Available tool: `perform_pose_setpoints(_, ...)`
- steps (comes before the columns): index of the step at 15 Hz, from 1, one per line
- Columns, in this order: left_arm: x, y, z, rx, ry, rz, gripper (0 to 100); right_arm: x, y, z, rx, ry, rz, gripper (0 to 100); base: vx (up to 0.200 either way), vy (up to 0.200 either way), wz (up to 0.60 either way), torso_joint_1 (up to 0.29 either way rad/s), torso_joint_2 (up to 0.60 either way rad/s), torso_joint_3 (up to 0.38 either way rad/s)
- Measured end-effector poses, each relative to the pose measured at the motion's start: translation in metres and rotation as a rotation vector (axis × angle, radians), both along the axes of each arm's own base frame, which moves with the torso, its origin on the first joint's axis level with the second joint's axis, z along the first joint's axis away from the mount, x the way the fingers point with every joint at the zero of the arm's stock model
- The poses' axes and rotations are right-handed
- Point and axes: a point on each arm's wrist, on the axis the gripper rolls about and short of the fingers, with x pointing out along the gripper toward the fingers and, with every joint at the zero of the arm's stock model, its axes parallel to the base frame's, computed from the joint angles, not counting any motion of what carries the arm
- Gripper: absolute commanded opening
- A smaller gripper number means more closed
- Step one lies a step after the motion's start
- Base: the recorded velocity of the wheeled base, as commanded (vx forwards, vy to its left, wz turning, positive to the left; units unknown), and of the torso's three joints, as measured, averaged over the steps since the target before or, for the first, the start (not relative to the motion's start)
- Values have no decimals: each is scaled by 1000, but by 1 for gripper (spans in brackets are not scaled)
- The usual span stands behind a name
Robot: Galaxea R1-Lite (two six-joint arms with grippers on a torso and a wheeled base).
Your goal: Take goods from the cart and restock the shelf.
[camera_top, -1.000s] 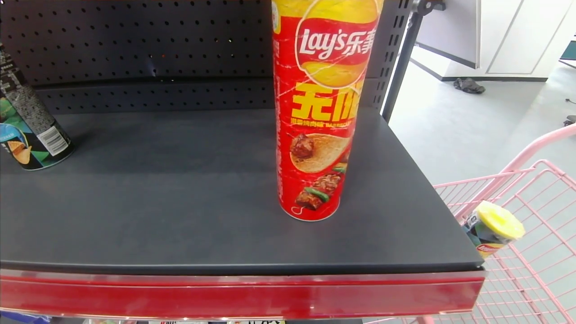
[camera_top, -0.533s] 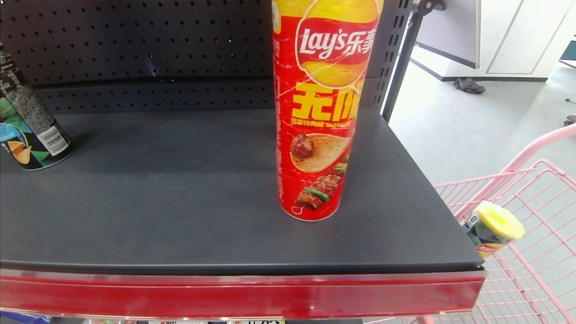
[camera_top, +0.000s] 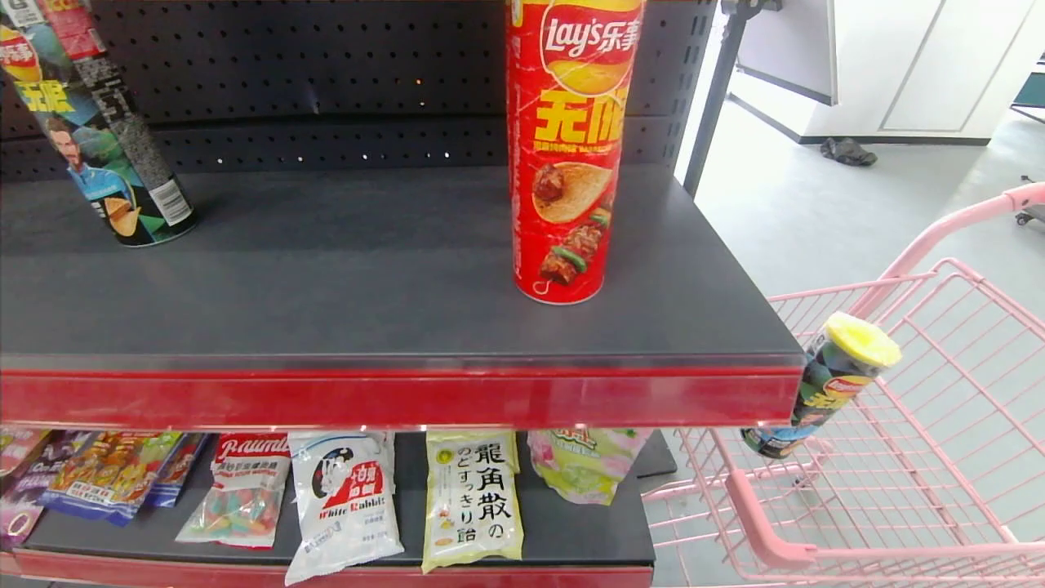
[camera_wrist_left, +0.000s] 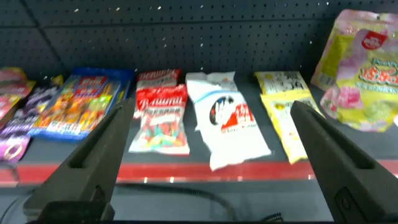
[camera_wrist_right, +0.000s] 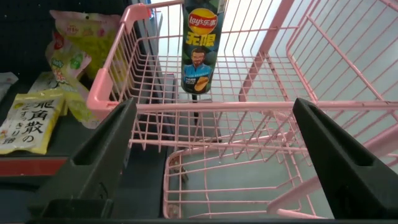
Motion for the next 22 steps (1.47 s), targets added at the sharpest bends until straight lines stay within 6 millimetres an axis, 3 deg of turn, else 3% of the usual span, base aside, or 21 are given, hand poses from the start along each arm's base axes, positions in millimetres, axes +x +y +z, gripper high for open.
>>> perform_pose_setpoints(8,0,0,0,1,0,0,100,0,0,1,-7,-9,3,100,0,0,0,0,0,0)
perform_pose_setpoints(10,0,0,0,2,0,-1,100,-4,0,14,-26,-60,1,100,0,0,0,0,0,0)
perform_pose_setpoints(12,0,0,0,3,0,-1,100,-12,-1,54,-28,-159,19,100,0,0,0,0,0,0)
perform_pose_setpoints(14,0,0,0,3,-1,-1,100,-21,-3,122,-25,-273,63,100,0,0,0,0,0,0)
perform_pose_setpoints(15,0,0,0,3,-2,-2,100,-14,-3,159,-23,-288,86,100,0,0,0,0,0,0)
perform_pose_setpoints(20,0,0,0,2,-2,-3,100,84,7,286,17,-266,151,100,0,0,0,0,0,0)
perform_pose_setpoints(22,0,0,0,2,-2,-3,100,121,-1,309,-12,-266,163,100,0,0,0,0,0,0)
